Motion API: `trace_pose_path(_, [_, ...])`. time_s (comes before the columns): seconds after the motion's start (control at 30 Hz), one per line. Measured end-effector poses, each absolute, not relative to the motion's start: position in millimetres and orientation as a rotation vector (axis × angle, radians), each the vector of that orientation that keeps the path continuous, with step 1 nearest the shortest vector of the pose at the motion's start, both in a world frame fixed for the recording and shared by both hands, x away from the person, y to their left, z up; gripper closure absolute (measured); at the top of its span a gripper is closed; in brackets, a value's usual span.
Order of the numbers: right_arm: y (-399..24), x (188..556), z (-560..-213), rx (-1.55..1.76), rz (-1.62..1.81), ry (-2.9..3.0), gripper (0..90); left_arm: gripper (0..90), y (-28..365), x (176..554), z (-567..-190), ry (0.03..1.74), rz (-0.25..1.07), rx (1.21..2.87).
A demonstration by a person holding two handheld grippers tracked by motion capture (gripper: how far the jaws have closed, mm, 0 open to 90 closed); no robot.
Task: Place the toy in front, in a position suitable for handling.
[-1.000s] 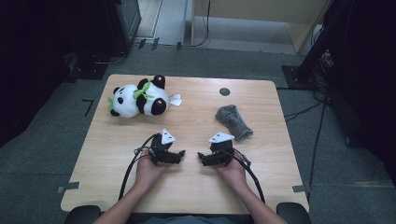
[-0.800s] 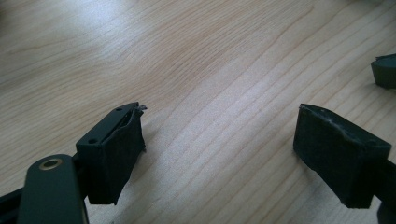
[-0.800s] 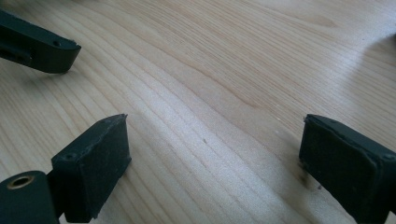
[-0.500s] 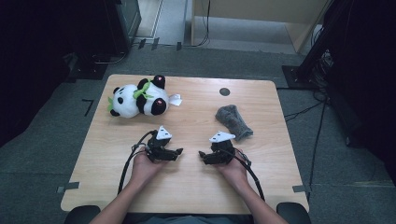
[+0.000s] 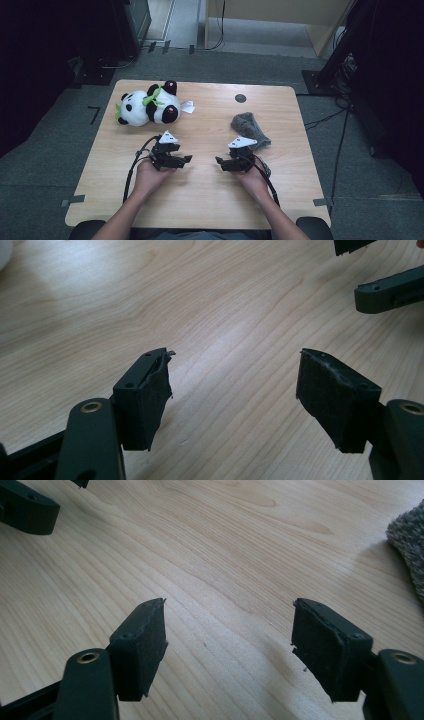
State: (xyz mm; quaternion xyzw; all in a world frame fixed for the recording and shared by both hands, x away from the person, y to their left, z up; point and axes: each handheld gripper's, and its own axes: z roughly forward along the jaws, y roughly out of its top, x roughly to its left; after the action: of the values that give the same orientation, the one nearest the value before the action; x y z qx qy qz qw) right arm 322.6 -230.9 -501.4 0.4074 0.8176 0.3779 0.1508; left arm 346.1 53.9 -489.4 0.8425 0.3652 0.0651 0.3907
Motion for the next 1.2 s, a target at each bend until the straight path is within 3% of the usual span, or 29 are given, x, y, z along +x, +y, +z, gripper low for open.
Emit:
trace_pose_path(0.17, [-237,328,-492,1.198,1.107,2.377,31.8,32.4,61,349,-484,0.881,0.153,2.115])
trace_pose_path(0.37, [-245,328,-485,1.195,1.121,2.340,34.0,27.9,66,356,-478,0.889,0.137,2.141])
trace_pose_path(0.87, [-252,329,-478,1.194,1.111,2.345,37.4,32.8,97,378,-452,0.940,0.208,2.100])
trace_pose_path(1.2, [-257,330,-474,1.206,1.132,2.320,38.4,33.1,103,392,-441,0.939,0.185,2.092])
